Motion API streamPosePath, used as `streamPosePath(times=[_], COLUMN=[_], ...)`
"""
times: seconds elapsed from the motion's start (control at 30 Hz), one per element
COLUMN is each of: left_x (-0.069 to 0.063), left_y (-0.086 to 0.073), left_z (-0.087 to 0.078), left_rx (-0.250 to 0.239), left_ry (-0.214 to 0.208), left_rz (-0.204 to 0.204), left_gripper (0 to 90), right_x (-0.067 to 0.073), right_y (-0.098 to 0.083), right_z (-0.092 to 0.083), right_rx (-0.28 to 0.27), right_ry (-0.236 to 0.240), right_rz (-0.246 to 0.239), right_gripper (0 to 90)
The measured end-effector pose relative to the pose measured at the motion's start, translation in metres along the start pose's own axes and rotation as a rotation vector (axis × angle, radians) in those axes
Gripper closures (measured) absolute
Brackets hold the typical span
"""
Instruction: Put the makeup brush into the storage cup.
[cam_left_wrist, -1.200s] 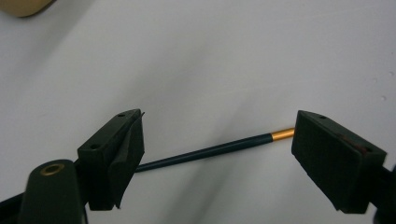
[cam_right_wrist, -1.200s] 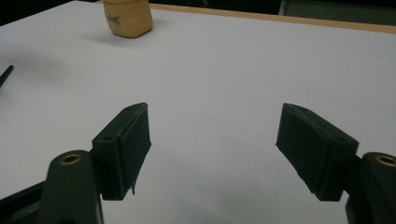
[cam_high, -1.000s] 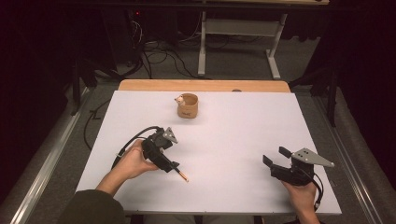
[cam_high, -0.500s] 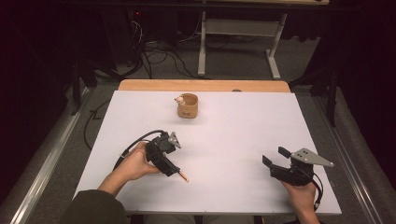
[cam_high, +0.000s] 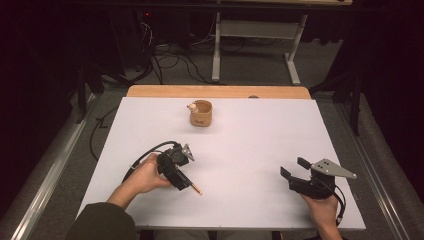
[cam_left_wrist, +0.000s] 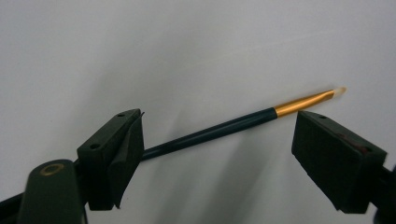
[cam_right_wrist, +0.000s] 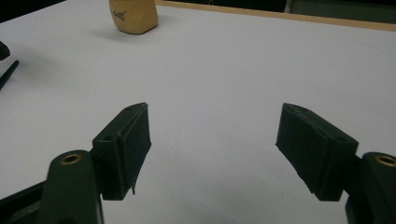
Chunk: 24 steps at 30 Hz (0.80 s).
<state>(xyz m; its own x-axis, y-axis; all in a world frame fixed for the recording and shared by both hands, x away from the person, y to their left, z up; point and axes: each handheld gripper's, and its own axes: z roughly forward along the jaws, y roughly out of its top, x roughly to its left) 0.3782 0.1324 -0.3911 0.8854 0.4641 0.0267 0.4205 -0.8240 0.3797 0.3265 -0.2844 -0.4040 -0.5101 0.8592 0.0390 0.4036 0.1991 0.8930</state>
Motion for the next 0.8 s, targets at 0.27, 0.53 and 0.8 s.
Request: streamPosePath(times=[0.27, 0.53, 0.8], left_x=[-0.001, -0.001, -0.001], left_y=[0.001, 0.001, 0.002], left_z=[0.004, 0.006, 0.010], left_rx=[0.001, 0.009, 0.024], left_ry=[-0.002, -0.003, -0.013], left_rz=[0.018, 0.041, 0.048], left_gripper=[17.4, 17.4, 18.1], right_x=[0.001, 0.002, 0.002], right_y=[0.000, 0.000, 0.000], right_z=[0.000, 0.000, 0.000], right_rx=[-0.004, -0.001, -0.002], right_ry=[0.006, 0.007, 0.006], right_rz=[-0.015, -0.010, -0.013], right_gripper=[27.5, 27.4, 27.5])
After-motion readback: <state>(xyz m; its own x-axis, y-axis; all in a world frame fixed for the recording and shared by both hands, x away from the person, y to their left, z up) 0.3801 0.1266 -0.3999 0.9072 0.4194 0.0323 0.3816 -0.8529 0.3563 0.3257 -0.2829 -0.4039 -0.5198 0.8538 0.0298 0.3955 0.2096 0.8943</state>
